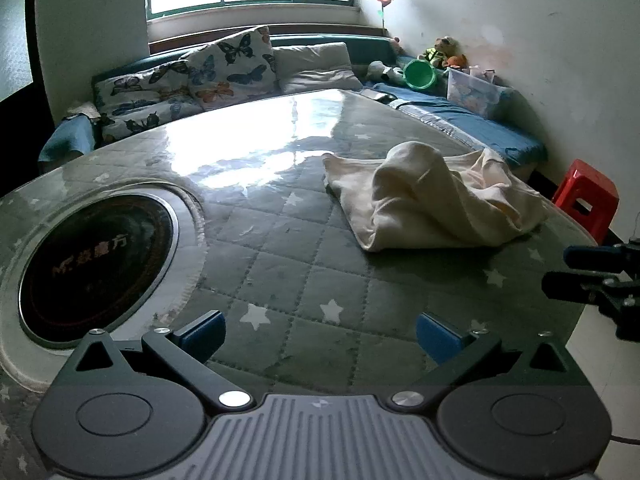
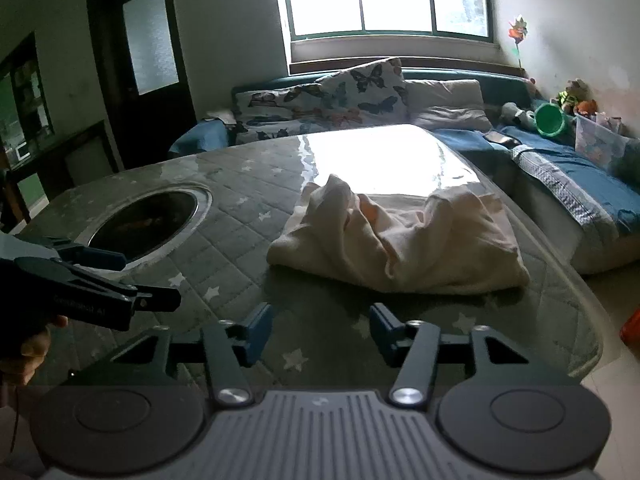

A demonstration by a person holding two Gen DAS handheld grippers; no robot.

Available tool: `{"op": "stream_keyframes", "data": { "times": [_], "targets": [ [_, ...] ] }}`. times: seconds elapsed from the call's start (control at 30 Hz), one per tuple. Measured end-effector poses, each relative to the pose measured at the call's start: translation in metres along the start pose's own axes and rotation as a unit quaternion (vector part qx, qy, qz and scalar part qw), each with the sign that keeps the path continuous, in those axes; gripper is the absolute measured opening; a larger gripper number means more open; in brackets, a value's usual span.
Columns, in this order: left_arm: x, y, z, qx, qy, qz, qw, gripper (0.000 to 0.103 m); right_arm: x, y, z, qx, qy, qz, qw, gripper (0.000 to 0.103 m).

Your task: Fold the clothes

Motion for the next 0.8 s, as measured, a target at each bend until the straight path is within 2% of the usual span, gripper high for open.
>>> {"op": "stream_keyframes", "data": {
  "times": [0.13,0.37,0.8],
  "targets": [
    [0.001,-0.006,-0.001,0.001,0.003,-0.001,1.0,0.103,0.0,-0.001,-0.008,0.005,0.009,-0.005,1.0,0.059],
    [0.003,-0.017,-0.003,0.005,0.007,-0.009,0.9999,0.103,-0.003,-0.002,-0.016,0.004,0.015,-0.015,1.0,0.071],
    [0.01,-0.036,-0.001,0.022,0.015,-0.015,0.9995,0.103,0.0,-0.007,-0.026,0.012,0.029,-0.026,0.999,0.082]
  ]
}}
Point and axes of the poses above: each gripper's, at about its wrist camera, not at the fingertips, and x roughly the way its jaws point, y to its left, z to its top, the point moved 6 cm from there along x, roughly the way its jaws point, and after that the axes turned 5 degrees about -y, right-handed, at the moved point
